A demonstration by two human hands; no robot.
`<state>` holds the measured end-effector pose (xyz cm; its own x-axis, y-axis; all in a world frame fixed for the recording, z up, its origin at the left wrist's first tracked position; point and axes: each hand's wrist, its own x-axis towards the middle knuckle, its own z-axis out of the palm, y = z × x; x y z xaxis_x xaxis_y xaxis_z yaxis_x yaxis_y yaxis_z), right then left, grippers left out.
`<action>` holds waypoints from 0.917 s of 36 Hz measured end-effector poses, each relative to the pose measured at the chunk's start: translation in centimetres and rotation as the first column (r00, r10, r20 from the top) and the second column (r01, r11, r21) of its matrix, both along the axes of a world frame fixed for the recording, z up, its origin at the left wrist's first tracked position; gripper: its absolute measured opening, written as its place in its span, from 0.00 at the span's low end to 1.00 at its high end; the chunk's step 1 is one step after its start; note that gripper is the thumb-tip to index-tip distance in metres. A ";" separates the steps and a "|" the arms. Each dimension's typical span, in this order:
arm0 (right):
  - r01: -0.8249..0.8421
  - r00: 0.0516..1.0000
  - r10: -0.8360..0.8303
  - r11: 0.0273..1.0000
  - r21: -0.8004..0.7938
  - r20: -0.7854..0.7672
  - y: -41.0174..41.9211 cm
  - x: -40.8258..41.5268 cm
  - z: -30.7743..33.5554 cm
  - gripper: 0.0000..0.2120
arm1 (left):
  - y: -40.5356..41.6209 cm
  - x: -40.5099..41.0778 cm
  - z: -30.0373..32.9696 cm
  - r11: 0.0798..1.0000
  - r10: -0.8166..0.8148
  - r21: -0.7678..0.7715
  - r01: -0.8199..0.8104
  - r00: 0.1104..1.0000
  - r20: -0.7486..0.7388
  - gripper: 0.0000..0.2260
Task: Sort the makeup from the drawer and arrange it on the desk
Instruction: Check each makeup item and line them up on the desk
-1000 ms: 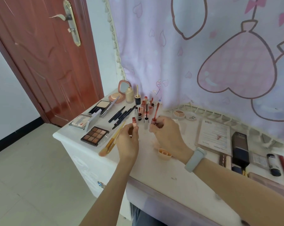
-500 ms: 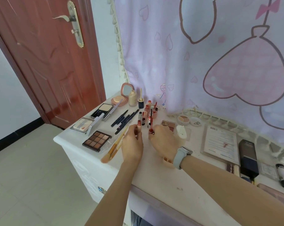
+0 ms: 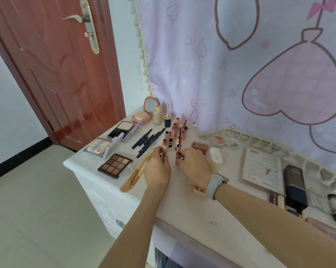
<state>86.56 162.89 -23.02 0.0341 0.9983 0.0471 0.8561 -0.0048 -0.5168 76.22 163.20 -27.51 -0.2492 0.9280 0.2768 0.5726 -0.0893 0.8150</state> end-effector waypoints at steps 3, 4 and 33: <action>-0.012 1.000 0.012 1.000 0.006 -0.007 -0.3 0.1 0.1 0.08 | -0.2 0.0 0.2 1.000 -0.009 -0.011 0.009 1.000 0.017 0.15; -0.014 1.000 0.014 1.000 0.013 -0.009 -0.4 0.1 0.2 0.08 | -0.3 0.0 0.2 1.000 -0.008 -0.003 0.008 1.000 0.021 0.17; -0.255 0.960 0.252 0.967 0.008 0.124 -10.7 13.8 1.8 0.10 | -12.1 5.1 0.8 0.879 -0.383 0.187 0.439 0.883 -0.271 0.10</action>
<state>100.32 152.15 -21.22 -0.2271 0.9721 0.0585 0.8838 0.2310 -0.4068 81.30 151.07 -26.68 0.2329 0.8325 0.5028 0.6022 -0.5294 0.5976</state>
